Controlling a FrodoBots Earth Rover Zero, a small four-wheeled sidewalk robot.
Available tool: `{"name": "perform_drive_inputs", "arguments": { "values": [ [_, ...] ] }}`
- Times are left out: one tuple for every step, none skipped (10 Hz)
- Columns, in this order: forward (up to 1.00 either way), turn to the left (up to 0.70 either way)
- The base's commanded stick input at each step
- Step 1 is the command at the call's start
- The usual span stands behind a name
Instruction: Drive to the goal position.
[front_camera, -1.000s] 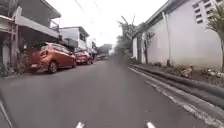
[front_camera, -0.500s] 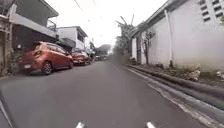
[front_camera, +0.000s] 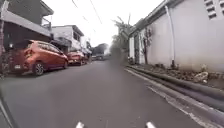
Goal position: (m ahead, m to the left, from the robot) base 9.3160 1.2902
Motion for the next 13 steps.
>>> {"name": "perform_drive_inputs", "arguments": {
  "values": [
    [0.70, 0.00],
    [0.70, 0.00],
    [0.70, 0.00],
    [0.70, 0.00],
    [0.70, -0.13],
    [0.70, -0.13],
    [0.70, -0.07],
    [0.70, -0.01],
    [0.70, 0.00],
    [0.70, 0.00],
    [0.70, 0.00],
    [0.70, 0.00],
    [0.70, -0.01]
  ]
}}
